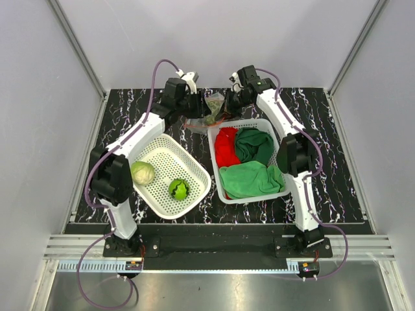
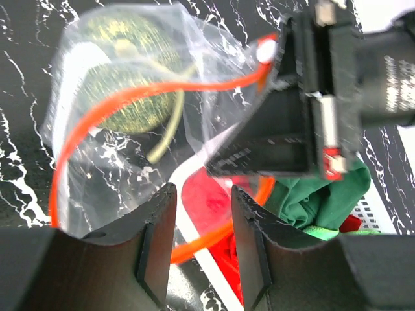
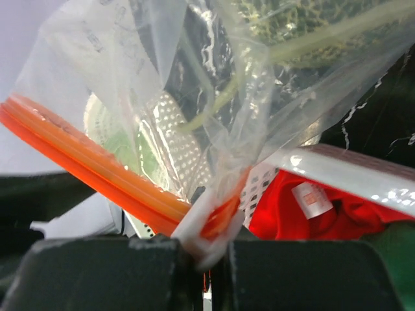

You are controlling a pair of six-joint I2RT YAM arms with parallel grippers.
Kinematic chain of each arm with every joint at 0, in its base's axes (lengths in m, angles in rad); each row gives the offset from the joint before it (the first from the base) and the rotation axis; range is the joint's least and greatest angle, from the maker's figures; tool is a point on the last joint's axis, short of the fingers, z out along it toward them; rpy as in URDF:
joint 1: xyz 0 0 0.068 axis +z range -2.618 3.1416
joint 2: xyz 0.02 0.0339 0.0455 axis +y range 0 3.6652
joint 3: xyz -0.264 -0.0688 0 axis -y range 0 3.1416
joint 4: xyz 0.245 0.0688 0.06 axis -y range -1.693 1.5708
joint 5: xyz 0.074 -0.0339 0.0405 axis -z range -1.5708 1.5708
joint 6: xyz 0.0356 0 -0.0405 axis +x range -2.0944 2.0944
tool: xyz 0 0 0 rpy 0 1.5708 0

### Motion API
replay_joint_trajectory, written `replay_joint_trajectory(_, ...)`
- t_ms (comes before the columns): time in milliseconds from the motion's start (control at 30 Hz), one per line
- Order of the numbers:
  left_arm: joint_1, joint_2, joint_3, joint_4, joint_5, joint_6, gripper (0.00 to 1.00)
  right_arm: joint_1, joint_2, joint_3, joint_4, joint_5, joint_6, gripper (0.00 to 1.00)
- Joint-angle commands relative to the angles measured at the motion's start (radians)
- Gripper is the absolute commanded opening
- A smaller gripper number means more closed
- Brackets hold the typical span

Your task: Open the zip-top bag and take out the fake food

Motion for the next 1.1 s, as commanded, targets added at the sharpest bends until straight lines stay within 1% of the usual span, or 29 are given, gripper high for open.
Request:
replay_joint_trajectory(0,0.007,0.011,0.03,0.037,0.032,-0.024,0.42,0.011,-0.125,-0.032,0.005,-0.063,-0.025,0.0)
replay_joint_trajectory(100,0.007,0.069,0.076,0.037,0.035,-0.055,0.42,0.009,-0.131,-0.054,0.011,-0.057,-0.018,0.0)
replay_joint_trajectory(167,0.007,0.104,0.112,0.034,0.046,-0.058,0.44,0.009,-0.133,-0.054,0.012,-0.054,-0.01,0.0)
replay_joint_trajectory(300,0.007,0.183,0.188,-0.019,0.058,-0.043,0.53,0.011,-0.131,-0.04,0.011,-0.054,-0.007,0.0)
replay_joint_trajectory(433,0.007,0.232,0.224,-0.039,0.072,-0.055,0.58,0.009,-0.137,-0.043,0.011,-0.047,-0.007,0.0)
replay_joint_trajectory(533,0.007,0.259,0.241,-0.045,0.079,-0.064,0.58,0.009,-0.142,-0.06,0.009,-0.04,-0.009,0.0)
replay_joint_trajectory(667,0.004,0.295,0.266,-0.048,0.128,-0.067,0.52,0.008,-0.145,-0.064,0.012,-0.021,-0.009,0.0)
replay_joint_trajectory(733,0.004,0.304,0.28,-0.046,0.176,-0.075,0.48,0.006,-0.145,-0.06,0.012,-0.017,-0.007,0.0)
replay_joint_trajectory(800,0.004,0.306,0.283,-0.045,0.193,-0.082,0.35,0.003,-0.145,-0.061,0.011,-0.009,-0.003,0.0)
replay_joint_trajectory(833,0.004,0.304,0.284,-0.042,0.187,-0.084,0.26,0.002,-0.146,-0.064,0.011,-0.004,-0.004,0.0)
replay_joint_trajectory(867,0.006,0.298,0.286,-0.04,0.169,-0.081,0.08,0.0,-0.149,-0.064,0.009,0.008,-0.004,0.0)
replay_joint_trajectory(900,0.006,0.287,0.289,-0.04,0.161,-0.078,0.02,0.0,-0.151,-0.069,0.006,0.018,-0.007,0.0)
replay_joint_trajectory(933,0.007,0.281,0.295,-0.04,0.155,-0.07,0.0,-0.006,-0.156,-0.077,0.008,0.029,-0.01,0.0)
replay_joint_trajectory(1033,0.012,0.264,0.362,-0.049,0.167,-0.065,0.0,-0.009,-0.163,-0.084,0.003,0.06,-0.03,0.0)
replay_joint_trajectory(1067,0.013,0.263,0.405,-0.069,0.168,-0.067,0.0,-0.009,-0.162,-0.083,-0.001,0.08,-0.032,0.0)
